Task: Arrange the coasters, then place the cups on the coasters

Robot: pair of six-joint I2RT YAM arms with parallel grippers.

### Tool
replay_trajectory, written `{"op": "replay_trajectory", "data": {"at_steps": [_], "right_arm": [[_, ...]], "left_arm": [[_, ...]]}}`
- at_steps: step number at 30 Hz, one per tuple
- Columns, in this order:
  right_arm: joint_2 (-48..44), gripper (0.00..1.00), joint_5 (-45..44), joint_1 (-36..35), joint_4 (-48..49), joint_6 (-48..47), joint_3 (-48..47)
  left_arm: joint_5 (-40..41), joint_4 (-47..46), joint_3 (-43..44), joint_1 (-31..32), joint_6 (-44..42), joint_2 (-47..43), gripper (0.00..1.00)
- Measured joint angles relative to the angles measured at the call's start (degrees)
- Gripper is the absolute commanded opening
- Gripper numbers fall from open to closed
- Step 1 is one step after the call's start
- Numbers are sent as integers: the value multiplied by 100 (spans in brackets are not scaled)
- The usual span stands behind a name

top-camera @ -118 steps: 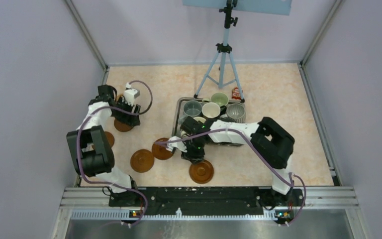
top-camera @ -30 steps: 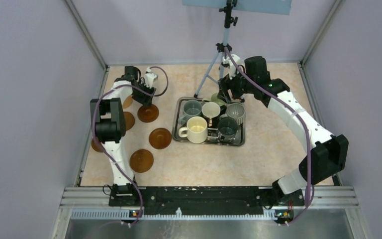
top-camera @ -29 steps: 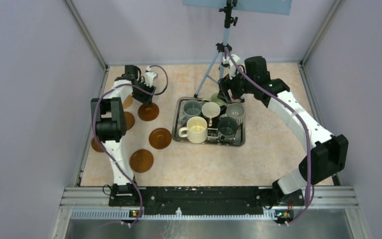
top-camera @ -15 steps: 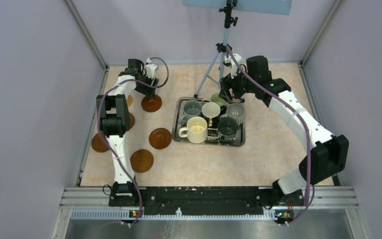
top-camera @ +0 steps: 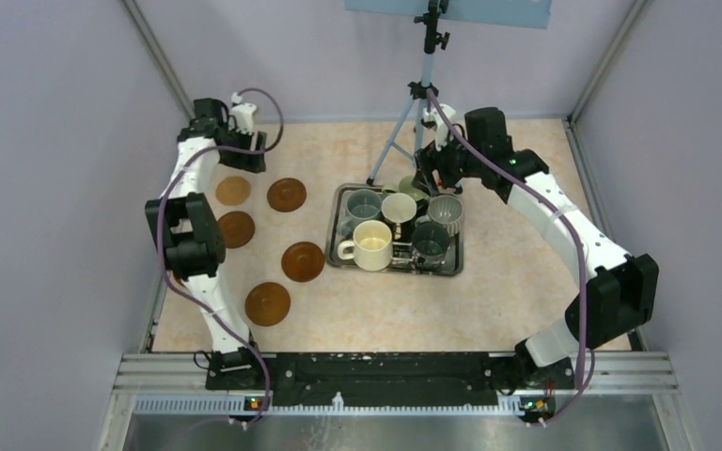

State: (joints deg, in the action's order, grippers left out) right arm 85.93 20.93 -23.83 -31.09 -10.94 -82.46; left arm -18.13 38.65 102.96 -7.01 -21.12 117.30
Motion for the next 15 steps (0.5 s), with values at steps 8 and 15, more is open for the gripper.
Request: {"op": "replay_trajectory", "data": {"at_steps": [8,15], "right_arm": [[0,69,22,0,11,-92,247],[0,68,20,0,-4,-251,256]], "left_arm": [[260,-13,-162,-564,-101,52,69],[116,96,-205,-461,-57,468,73]]}}
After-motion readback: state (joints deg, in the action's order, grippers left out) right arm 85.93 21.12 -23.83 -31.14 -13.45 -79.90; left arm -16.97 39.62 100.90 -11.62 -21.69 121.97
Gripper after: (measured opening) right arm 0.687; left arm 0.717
